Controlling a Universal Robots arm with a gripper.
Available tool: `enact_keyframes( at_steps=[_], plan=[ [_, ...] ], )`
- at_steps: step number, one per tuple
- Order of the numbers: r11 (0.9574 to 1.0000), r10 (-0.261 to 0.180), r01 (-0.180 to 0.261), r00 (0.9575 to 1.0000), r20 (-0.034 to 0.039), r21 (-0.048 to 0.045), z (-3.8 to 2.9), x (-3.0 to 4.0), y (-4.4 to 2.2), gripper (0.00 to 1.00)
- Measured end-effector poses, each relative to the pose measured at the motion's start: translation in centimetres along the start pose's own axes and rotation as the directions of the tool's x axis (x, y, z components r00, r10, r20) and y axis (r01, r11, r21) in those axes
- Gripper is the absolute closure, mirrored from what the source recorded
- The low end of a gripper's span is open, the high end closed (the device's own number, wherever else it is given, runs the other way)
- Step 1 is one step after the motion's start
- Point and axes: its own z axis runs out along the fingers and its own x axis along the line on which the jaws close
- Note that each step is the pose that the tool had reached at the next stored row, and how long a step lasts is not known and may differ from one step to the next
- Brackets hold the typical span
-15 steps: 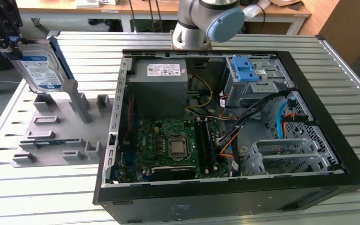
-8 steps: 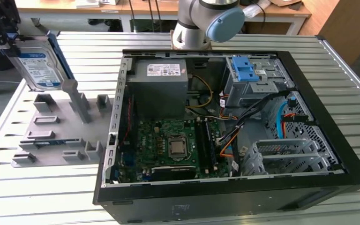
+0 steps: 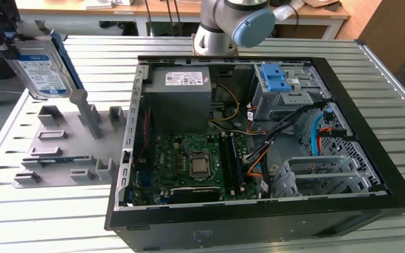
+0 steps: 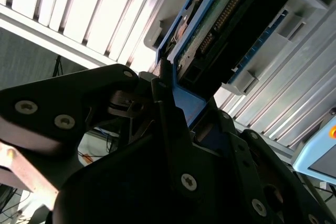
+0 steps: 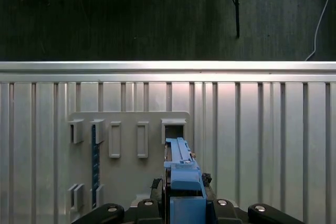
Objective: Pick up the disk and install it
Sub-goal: 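Pick up the disk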
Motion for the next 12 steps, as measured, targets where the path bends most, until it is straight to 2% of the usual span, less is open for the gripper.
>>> enact_keyframes(
  at_steps=[12],
  plan=[
    [1.0,0.0,0.0,1.0,0.0,0.0001,-1.57,0.0,-0.01,0.64]
  ],
)
